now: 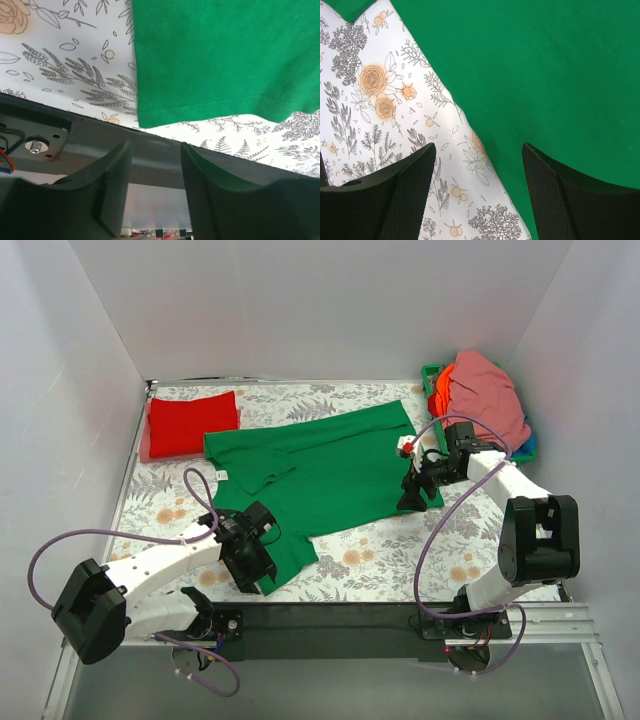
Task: Fold and stack the t-shirts
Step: Fold the tshirt
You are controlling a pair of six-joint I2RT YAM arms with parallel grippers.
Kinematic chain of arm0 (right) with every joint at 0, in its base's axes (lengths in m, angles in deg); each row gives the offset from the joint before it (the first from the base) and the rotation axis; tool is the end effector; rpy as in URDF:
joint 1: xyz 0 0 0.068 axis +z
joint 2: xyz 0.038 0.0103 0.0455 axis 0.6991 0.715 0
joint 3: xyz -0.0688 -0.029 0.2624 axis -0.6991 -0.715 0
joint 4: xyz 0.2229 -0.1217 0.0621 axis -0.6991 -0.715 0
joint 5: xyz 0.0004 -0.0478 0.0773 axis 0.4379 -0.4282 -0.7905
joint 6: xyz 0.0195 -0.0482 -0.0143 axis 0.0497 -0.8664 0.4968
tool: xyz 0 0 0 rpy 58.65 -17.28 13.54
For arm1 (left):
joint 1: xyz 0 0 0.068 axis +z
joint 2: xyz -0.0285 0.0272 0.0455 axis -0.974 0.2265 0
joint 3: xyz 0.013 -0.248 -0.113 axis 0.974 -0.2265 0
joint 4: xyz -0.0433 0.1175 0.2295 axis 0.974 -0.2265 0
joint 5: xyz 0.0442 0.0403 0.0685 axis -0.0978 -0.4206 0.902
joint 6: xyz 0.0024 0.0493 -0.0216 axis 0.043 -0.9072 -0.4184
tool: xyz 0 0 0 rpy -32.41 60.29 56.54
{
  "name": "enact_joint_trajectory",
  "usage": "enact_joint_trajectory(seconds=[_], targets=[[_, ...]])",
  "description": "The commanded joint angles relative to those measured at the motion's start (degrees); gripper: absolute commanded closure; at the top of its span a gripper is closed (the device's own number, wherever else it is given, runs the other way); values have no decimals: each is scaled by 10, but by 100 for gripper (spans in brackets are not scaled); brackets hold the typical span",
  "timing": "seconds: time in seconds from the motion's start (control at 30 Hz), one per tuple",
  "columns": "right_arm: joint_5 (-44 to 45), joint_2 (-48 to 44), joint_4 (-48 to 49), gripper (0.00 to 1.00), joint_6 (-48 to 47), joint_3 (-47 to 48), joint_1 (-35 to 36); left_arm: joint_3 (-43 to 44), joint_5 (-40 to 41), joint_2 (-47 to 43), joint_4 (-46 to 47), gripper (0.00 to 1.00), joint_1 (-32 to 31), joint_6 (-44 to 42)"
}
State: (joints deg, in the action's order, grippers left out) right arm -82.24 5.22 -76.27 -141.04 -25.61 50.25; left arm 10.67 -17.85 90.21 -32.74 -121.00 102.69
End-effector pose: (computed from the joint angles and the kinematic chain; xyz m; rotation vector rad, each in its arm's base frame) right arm 0.2873 0.0556 0.2133 -1.3765 1.9570 0.7475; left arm 0.1126 -0.1122 0.1819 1.7452 -2.5511 0.1065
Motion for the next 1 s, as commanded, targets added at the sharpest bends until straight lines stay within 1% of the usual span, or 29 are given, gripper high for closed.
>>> enact_joint_trajectory(seconds=[0.0, 0.13, 0.53, 0.6, 0.63, 0.67, 0.7, 0.73, 0.8, 0.87, 0.9, 0.93, 0.97], targets=[[-8, 6, 2, 24, 6, 6, -7, -12, 16, 7, 14, 59, -4, 43], [-13, 5, 1, 24, 7, 6, -9, -13, 26, 24, 34, 63, -4, 40], [-18, -4, 1, 25, 9, 3, -20, -56, 27, 60, 66, 65, -3, 37], [-19, -5, 0, 25, 9, 4, -23, -71, 23, 53, 70, 72, -3, 40], [-19, -6, 0, 25, 10, 4, -24, -75, 20, 48, 75, 78, -4, 41], [-17, -7, 0, 25, 10, 4, -24, -77, 20, 45, 77, 84, -3, 42], [-15, -9, -1, 25, 10, 4, -24, -79, 23, 40, 79, 98, -3, 42], [-7, -11, -1, 25, 9, 4, -24, -76, 26, 34, 78, 100, -3, 41], [10, -20, -3, 25, 1, 1, -25, -65, 28, 29, 75, 100, -3, 33], [54, -25, -5, 25, -23, -1, -25, -54, 27, 22, 69, 100, -3, 25], [73, -27, -5, 25, -33, -1, -29, -45, 46, 18, 66, 100, -3, 18], [107, -24, -8, 25, -44, 1, -33, -41, 48, 16, 66, 100, -3, 12], [123, -20, -12, 25, -52, 6, -46, -38, 51, 9, 66, 100, -3, 11]])
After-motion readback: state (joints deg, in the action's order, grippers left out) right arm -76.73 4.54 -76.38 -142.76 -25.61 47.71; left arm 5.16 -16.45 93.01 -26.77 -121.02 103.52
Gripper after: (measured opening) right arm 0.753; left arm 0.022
